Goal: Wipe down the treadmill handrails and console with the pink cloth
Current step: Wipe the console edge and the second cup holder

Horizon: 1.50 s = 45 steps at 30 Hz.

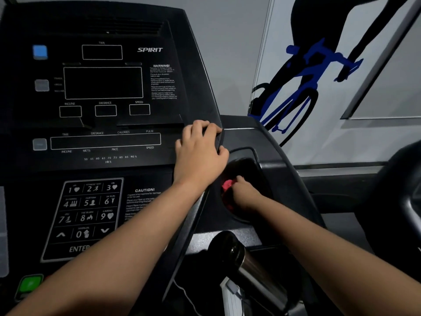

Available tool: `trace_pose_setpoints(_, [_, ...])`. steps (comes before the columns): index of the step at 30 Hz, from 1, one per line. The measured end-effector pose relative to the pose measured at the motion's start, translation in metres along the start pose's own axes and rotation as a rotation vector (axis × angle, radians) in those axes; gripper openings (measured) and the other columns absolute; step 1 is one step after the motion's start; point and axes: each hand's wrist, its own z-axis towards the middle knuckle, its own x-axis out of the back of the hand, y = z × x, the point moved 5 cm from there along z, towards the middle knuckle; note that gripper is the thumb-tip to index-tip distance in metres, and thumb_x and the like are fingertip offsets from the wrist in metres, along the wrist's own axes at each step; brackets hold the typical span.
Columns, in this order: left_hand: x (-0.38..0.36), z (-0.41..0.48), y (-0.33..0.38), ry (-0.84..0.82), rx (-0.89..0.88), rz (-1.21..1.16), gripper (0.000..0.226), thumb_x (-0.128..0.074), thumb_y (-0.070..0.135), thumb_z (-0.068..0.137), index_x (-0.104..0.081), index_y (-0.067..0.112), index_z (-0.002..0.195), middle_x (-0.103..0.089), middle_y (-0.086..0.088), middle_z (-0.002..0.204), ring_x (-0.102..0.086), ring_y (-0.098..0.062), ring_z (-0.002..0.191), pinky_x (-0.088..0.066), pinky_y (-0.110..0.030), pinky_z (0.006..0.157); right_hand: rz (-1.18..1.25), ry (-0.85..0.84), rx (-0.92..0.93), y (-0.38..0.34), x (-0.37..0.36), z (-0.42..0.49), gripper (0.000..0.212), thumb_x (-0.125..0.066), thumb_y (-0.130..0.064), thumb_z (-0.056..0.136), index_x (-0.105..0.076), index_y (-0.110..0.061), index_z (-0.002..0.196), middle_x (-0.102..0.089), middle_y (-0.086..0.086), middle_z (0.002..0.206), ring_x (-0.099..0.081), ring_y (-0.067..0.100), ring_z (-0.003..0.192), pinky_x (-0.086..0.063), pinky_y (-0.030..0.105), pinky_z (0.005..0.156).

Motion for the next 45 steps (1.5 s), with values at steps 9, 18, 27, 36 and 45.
trace_pose_setpoints(9, [-0.001,-0.004,-0.003,-0.004,-0.004,-0.024,0.040,-0.055,0.030,0.089,-0.053,0.025,0.129,-0.042,0.005,0.137,-0.030,-0.014,0.133,-0.029,-0.038,0.105,-0.225,-0.227,0.057,-0.006,0.002,-0.008,0.023,-0.042,-0.020,0.099,-0.064,-0.011,0.098,-0.061,0.011,0.116,-0.052,0.017,0.100,-0.039,0.030,0.097])
trace_pose_setpoints(18, [0.000,0.000,-0.003,0.001,0.007,-0.041,0.037,-0.055,0.032,0.086,-0.055,0.027,0.123,-0.042,0.007,0.129,-0.032,-0.012,0.127,-0.028,-0.036,0.102,-0.519,0.029,0.090,-0.008,-0.001,0.023,0.039,-0.027,-0.014,0.102,-0.050,-0.005,0.132,-0.048,0.012,0.135,-0.040,0.034,0.124,-0.040,0.043,0.095])
trace_pose_setpoints(27, [0.001,0.000,-0.004,-0.003,0.010,-0.051,0.035,-0.056,0.032,0.086,-0.055,0.027,0.120,-0.042,0.007,0.126,-0.033,-0.014,0.125,-0.028,-0.037,0.102,-0.384,-0.151,0.083,-0.003,0.009,-0.009,0.035,-0.043,-0.027,0.095,-0.054,-0.027,0.128,-0.062,0.004,0.121,-0.058,0.027,0.112,-0.045,0.027,0.086])
trace_pose_setpoints(36, [-0.002,-0.001,0.003,0.020,-0.001,0.026,0.035,-0.053,0.029,0.086,-0.054,0.023,0.120,-0.044,0.002,0.125,-0.036,-0.018,0.122,-0.034,-0.040,0.098,0.231,0.292,0.167,-0.012,0.008,0.000,0.030,-0.055,-0.008,0.086,-0.049,-0.014,0.057,-0.064,0.022,0.072,-0.063,0.032,0.066,-0.043,0.031,0.060])
trace_pose_setpoints(45, [0.000,-0.001,0.001,0.050,0.000,0.016,0.027,-0.050,0.029,0.092,-0.057,0.021,0.117,-0.047,0.000,0.122,-0.039,-0.020,0.120,-0.035,-0.041,0.096,0.307,0.482,0.260,-0.045,0.018,-0.042,0.028,-0.046,-0.021,0.090,-0.049,-0.011,0.117,-0.043,0.011,0.112,-0.055,0.036,0.092,-0.046,0.040,0.077])
